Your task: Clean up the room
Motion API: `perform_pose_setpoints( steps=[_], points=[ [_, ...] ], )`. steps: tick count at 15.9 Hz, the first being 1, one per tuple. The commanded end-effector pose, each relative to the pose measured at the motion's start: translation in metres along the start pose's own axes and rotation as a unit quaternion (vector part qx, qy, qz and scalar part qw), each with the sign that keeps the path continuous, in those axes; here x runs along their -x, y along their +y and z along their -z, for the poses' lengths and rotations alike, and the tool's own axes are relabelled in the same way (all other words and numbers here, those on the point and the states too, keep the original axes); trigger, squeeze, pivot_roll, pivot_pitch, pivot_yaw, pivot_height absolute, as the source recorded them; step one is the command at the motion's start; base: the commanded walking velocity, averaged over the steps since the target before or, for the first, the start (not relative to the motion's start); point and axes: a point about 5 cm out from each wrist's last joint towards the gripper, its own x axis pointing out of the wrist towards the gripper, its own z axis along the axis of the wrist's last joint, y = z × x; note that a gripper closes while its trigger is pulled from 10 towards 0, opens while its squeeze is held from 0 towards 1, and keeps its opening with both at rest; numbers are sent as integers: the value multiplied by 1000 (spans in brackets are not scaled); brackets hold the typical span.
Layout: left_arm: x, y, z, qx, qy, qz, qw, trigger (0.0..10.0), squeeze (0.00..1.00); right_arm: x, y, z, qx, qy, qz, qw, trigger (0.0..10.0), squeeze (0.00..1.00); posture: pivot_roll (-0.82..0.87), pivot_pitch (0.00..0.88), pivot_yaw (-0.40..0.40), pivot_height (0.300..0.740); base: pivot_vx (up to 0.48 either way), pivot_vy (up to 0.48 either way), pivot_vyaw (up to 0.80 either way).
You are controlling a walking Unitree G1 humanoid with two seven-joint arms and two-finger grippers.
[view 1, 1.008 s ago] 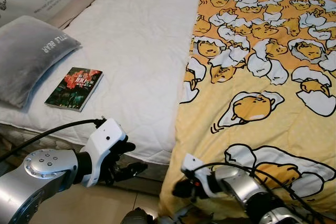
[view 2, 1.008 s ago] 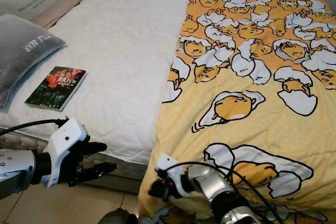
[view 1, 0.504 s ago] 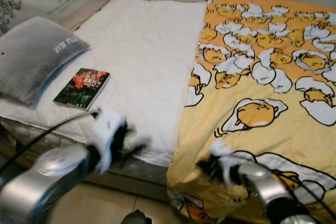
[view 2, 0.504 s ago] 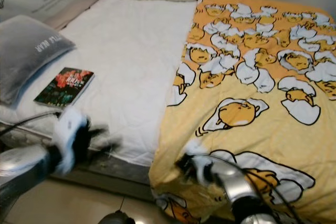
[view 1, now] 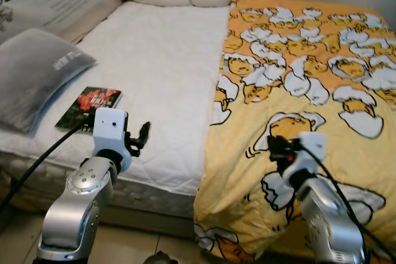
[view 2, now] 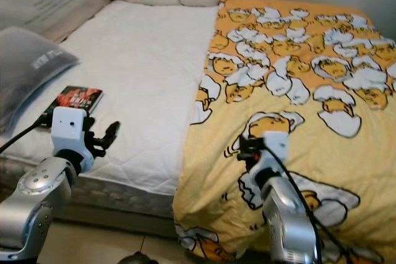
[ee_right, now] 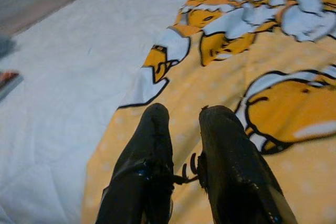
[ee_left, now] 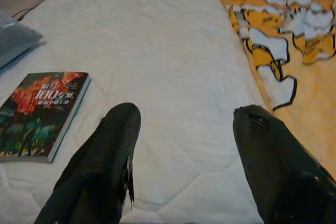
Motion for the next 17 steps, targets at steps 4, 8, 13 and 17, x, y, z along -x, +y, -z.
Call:
perform_pose_setpoints(
  steps=[4, 8, 13, 17],
  points=[
    [-3, -5, -1, 11, -24, 5, 1000, 10000, 0, 13, 0, -9, -1, 5, 22, 1000, 10000, 0, 11, 0, 39, 740, 0, 0, 0],
    [-2, -3, 0, 7, -33, 1, 999, 10000, 0, 16, 6, -5, -1, 39, 25, 999, 10000, 0, 18, 0, 32, 740, 0, 0, 0],
    [-2, -5, 1, 20, -30, 1, 999, 10000, 0, 14, 11, -1, 20, 70, -11, 997, 10000, 0, 26, 0, 17, 740, 0, 0, 0],
    [-2, -9, 7, 21, -1, 9, 1000, 10000, 0, 14, 11, 2, 25, 81, -14, 996, 10000, 0, 27, 0, 13, 740, 0, 0, 0]
  ],
)
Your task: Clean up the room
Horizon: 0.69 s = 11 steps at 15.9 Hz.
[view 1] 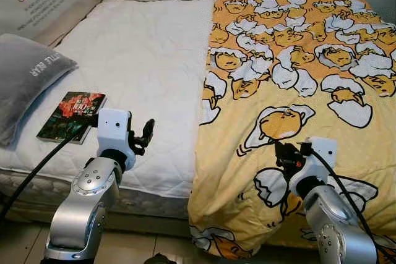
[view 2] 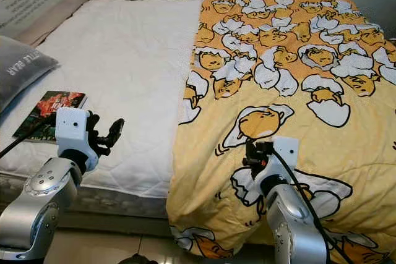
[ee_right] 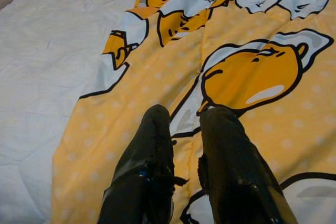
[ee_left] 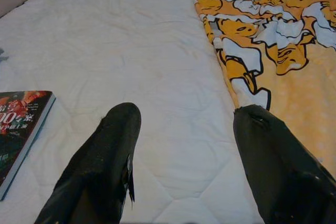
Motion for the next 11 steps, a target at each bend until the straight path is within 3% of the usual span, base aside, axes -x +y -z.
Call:
perform_pose_setpoints(
  steps=[1, 11],
  points=[
    [0, -3, 9, 2, 26, -4, 1000, 10000, 0, 0, 11, 5, 35, 51, -48, 997, 10000, 0, 23, 0, 13, 740, 0, 0, 0],
    [-10, -9, 5, 4, 18, -8, 1000, 10000, 0, -2, 3, 2, 37, 56, -31, 997, 10000, 0, -16, 0, 22, 740, 0, 0, 0]
  ],
)
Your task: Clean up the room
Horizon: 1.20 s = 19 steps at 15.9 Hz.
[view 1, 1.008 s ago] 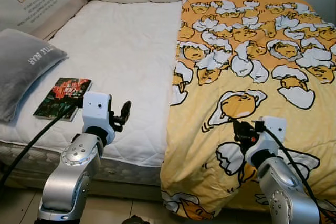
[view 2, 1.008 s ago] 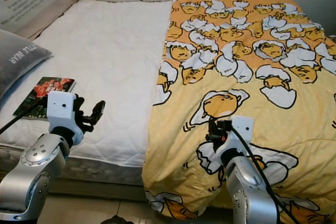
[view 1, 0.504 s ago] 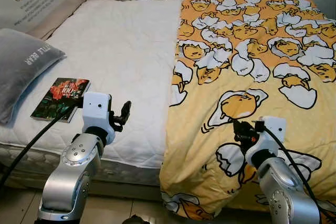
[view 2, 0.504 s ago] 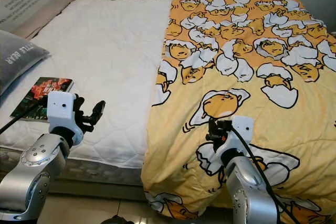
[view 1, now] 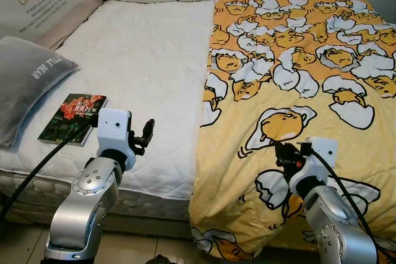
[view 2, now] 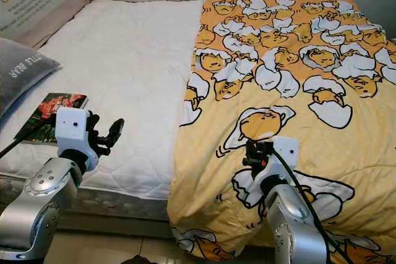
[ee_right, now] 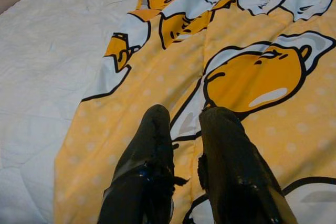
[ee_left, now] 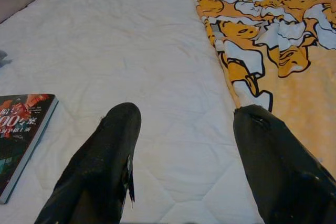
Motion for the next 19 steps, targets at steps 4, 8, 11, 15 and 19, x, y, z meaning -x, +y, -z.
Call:
perform_pose_setpoints(
  steps=[4, 8, 11, 15, 19],
  points=[
    [-9, -10, 8, 11, 25, -10, 1000, 10000, 0, 2, -2, 1, 41, 62, -26, 997, 10000, 0, -28, 0, 12, 740, 0, 0, 0],
    [-4, -15, 11, 10, 27, -7, 1000, 10000, 0, 0, -3, 0, 53, 70, -36, 995, 10000, 0, -15, 0, -13, 740, 0, 0, 0],
    [0, -13, 11, 7, 30, -13, 999, 10000, 0, -3, -2, 1, 58, 77, -46, 994, 10000, 0, 21, 0, -36, 740, 0, 0, 0],
    [1, -8, 8, 4, 32, -22, 999, 10000, 0, -13, 1, -1, 55, 76, -54, 994, 10000, 0, 61, 0, -53, 740, 0, 0, 0],
    [0, -6, 8, 36, 46, -27, 998, 10000, 0, -18, 3, -6, 48, 68, -57, 995, 10000, 0, 63, 0, -56, 740, 0, 0, 0]
  ],
)
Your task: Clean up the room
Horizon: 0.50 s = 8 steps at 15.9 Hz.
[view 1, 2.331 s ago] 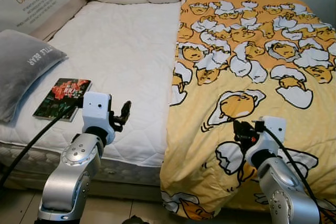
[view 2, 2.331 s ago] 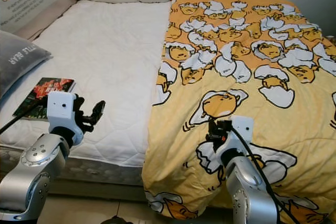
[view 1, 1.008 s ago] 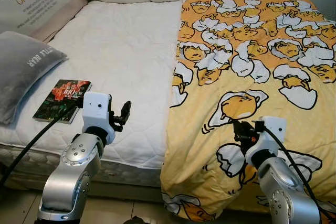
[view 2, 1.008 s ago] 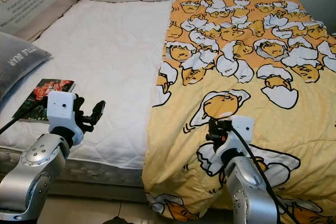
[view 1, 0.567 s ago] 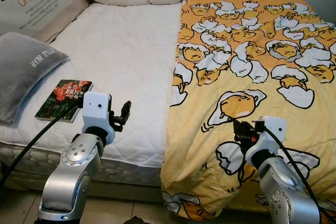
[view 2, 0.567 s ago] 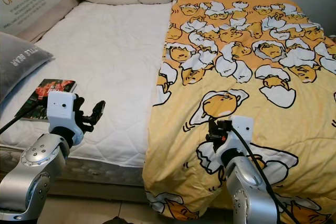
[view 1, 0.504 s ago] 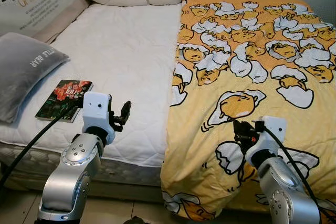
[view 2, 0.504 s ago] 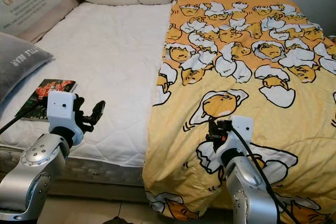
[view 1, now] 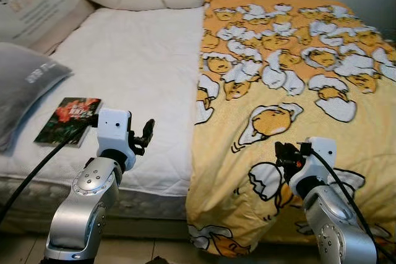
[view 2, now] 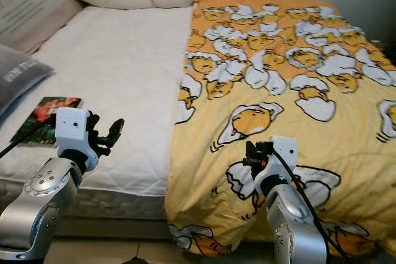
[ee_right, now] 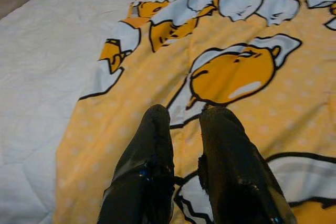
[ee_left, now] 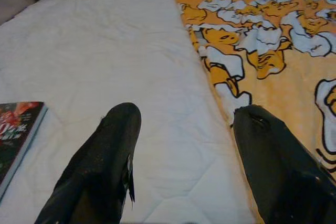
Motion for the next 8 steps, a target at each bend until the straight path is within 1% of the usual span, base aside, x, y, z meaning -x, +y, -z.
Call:
perform_pose_setpoints(
  steps=[1, 2, 5, 8],
  points=[
    [0, -6, 8, 38, 46, -27, 998, 10000, 0, -18, 3, -6, 49, 68, -57, 995, 10000, 0, 61, 0, -57, 740, 0, 0, 0],
    [-1, -6, 8, 39, 45, -28, 998, 10000, 0, -18, 3, -6, 50, 68, -57, 995, 10000, 0, 61, 0, -57, 740, 0, 0, 0],
    [-2, -9, 8, 21, 36, -19, 999, 10000, 0, -18, 4, -8, 58, 69, -62, 994, 10000, 0, 56, 0, -64, 740, 0, 0, 0],
    [-2, -10, 9, 22, 34, -22, 999, 10000, 0, -19, 3, -9, 59, 68, -62, 994, 10000, 0, 56, 0, -68, 740, 0, 0, 0]
  ],
)
